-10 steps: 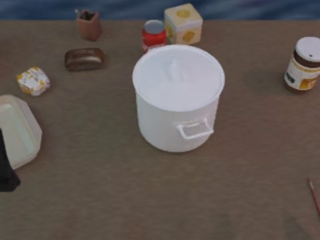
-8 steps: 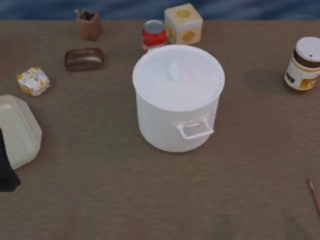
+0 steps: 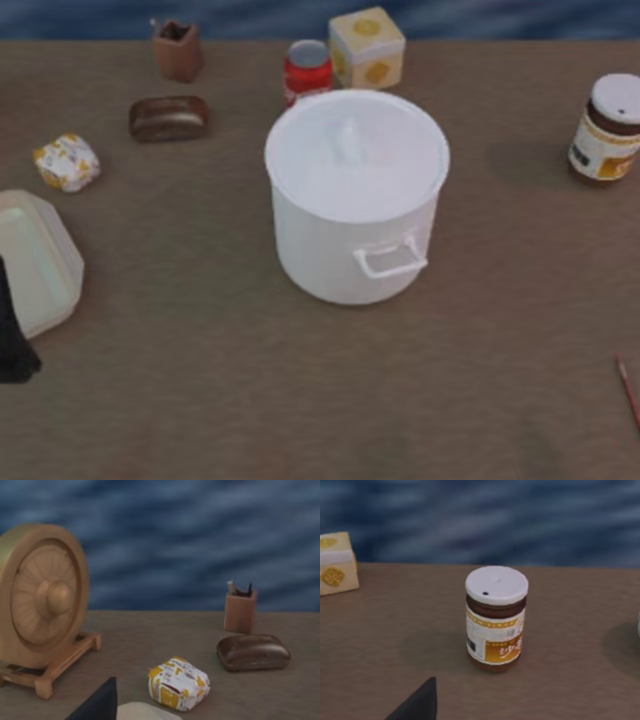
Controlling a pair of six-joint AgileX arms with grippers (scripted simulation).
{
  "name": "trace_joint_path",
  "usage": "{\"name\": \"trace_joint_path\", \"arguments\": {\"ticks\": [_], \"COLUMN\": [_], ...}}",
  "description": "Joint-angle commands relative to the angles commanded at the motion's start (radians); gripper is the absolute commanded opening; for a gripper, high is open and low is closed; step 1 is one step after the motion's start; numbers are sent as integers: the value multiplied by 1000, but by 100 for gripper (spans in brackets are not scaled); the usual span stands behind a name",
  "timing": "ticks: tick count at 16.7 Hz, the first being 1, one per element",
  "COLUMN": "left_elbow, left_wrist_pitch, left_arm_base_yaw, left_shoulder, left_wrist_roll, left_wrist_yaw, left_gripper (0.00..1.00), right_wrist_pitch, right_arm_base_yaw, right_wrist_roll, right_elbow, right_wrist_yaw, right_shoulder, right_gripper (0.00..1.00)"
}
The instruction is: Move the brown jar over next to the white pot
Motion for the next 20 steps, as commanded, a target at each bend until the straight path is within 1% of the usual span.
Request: {"name": "trace_joint_path", "arguments": {"ticks": [4,10,15,20], "left_elbow": [0,0,0,0], "left_wrist_pitch": [0,0,0,0], "left_arm_base_yaw": [0,0,0,0], "left_shoulder": [0,0,0,0], "left_wrist_roll": [0,0,0,0], "left_wrist_yaw": [0,0,0,0], "left_gripper": [100,100,100,100], "right_wrist_pitch": [-211,-557,-810,-987], "right_arm_base_yaw": [-16,-31,-23,-6], "right_wrist_roll": [-25,-89,-159,-225], "right_elbow": [329,901,1386,1791], "right_wrist_yaw": [3,4,-9,-26], "right_shoulder": [339,945,1450,1871], "right_gripper": [100,100,100,100]}}
